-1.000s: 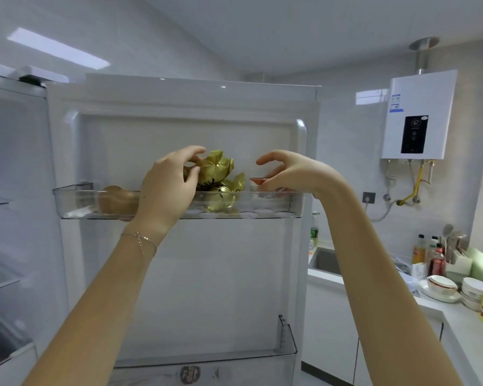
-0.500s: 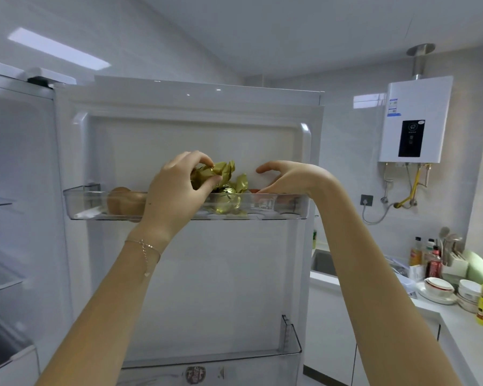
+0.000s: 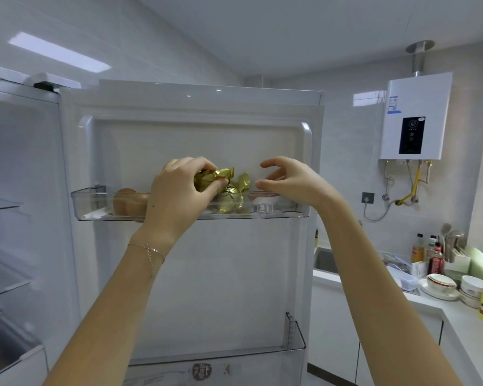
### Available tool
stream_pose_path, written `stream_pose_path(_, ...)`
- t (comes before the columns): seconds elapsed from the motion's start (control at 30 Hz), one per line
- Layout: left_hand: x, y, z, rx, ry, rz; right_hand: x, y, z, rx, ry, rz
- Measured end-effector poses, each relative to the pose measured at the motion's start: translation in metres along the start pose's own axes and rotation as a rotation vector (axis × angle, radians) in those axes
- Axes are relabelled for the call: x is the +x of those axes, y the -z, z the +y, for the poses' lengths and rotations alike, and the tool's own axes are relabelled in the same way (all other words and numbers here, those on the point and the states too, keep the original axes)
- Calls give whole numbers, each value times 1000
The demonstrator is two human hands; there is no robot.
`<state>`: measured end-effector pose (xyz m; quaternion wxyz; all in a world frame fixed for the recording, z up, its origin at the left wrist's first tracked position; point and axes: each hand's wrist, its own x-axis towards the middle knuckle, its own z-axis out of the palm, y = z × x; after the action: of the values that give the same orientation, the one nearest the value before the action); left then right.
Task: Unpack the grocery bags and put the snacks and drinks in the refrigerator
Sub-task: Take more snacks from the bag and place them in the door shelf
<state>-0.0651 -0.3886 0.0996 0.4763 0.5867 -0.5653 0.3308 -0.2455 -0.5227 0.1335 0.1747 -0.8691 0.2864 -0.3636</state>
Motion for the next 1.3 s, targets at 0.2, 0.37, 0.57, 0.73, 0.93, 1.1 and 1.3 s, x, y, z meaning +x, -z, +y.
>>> stream_pose_path(0.2,5,-1,6,99,28,29,-11,-3,2,20,-14,142)
stream_pose_path(0.37,7,-4,-2,0,96,23,-15,-6,2,-24,-5,148)
stream_pose_path(0.57,14,-6,-1,-13,149,0,-19,-9,0,-72,-2,209)
stream_pose_path(0.73,5,-1,4,16,117,46,-26,-12,-4,-41,18,256)
stream_pose_path(0.93,-8,10,-1,-62,39,52,-32,-15,-11,-58,32,298)
stream_pose_path(1.1,-11,12,-6,-51,7,39,-35,-19,-14,-42,66,342)
stream_pose_path(1.3,-12,9,15,4,-56,16,-54,-18,-10,-41,158,455)
